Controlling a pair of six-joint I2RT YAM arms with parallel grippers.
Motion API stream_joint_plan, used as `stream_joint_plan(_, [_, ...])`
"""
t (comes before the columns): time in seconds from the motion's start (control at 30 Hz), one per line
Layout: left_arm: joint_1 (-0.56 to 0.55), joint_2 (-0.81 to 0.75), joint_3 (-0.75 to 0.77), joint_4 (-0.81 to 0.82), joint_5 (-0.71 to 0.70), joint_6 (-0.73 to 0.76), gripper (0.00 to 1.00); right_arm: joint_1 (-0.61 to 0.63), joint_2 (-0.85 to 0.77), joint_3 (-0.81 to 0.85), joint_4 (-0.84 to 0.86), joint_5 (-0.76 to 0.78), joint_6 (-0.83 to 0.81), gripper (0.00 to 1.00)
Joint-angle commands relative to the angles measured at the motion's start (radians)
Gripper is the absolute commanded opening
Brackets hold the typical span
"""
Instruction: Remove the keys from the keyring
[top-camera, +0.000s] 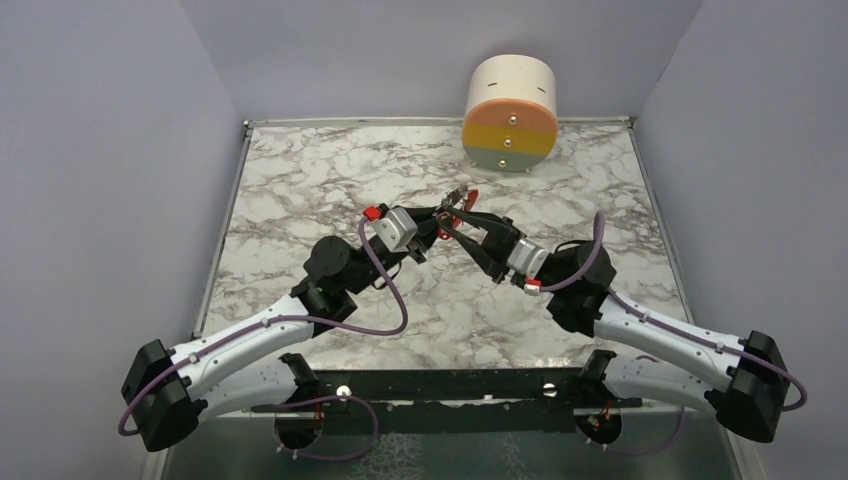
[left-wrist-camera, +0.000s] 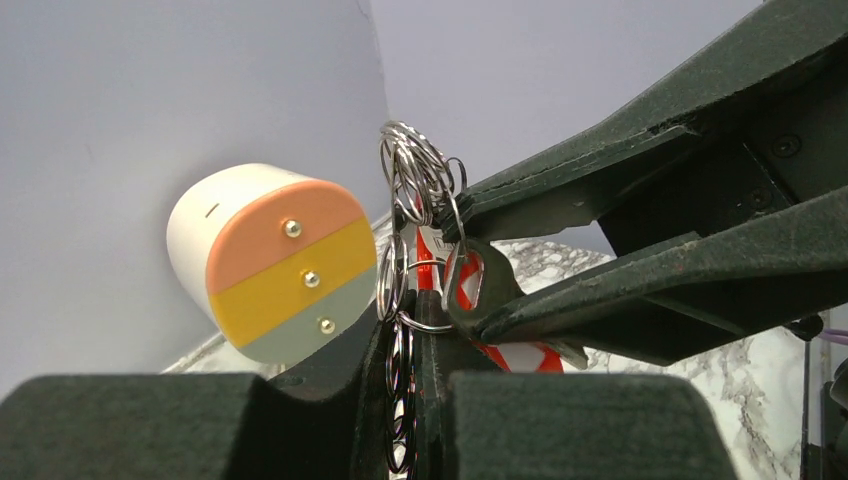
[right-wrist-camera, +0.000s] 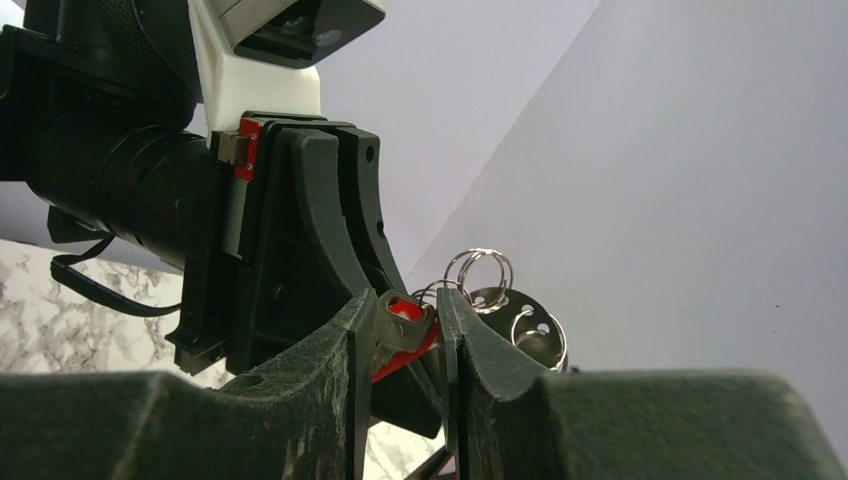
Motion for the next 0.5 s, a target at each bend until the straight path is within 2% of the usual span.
stream_joint_plan(0.0, [-0.009, 0.004, 0.001, 0.070, -0.033, 0.007, 0.00, 0.024, 0.019, 0.033, 0.032, 0.046, -0.051, 0.29])
stream_joint_plan(0.23, [-0.009, 0.008, -0.001, 0.073, -0.037, 0.014, 0.00, 0.043, 0.017, 0.017, 0.054, 0.101, -0.092, 0.29])
stream_joint_plan(0.47, [-0.010, 0.007, -0.004, 0.073, -0.057, 0.029, 0.00, 0.064, -0.057, 0.012, 0.016, 0.143, -0.113, 0.29])
